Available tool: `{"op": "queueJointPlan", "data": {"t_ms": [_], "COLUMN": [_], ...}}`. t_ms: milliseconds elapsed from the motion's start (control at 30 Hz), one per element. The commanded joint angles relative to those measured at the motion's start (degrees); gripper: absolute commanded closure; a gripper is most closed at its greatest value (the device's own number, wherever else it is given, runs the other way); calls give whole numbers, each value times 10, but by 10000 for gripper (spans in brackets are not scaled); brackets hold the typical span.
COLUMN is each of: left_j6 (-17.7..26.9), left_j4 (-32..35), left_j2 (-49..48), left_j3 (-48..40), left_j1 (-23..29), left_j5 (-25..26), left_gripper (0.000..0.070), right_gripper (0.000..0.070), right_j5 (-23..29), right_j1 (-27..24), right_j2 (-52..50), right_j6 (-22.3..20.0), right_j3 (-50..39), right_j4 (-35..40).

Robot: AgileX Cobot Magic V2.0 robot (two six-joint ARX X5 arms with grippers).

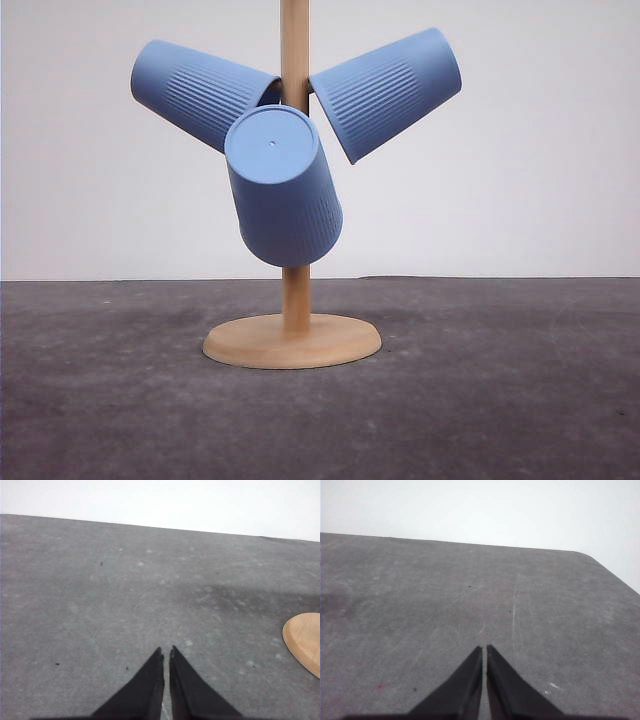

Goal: Place three cups

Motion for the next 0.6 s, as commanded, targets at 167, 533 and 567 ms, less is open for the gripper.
{"op": "queueJointPlan", "data": {"t_ms": [167,533,567], "left_j6": [-1,-1,-1], "left_j4": [-2,-2,-2], "left_j2": [-1,-1,-1], "left_j3": [-8,-8,-8], "left_j1": [1,1,1], "left_j5": [-1,-1,-1], "left_gripper": [700,700,700], "right_gripper": [687,687,687], "right_j5": [2,2,2], "right_j1": [0,0,0], "right_j2": [1,1,1], "right_j6": [7,7,7], "right_j3": [-2,-2,-2], "right_j4": [6,6,6]}}
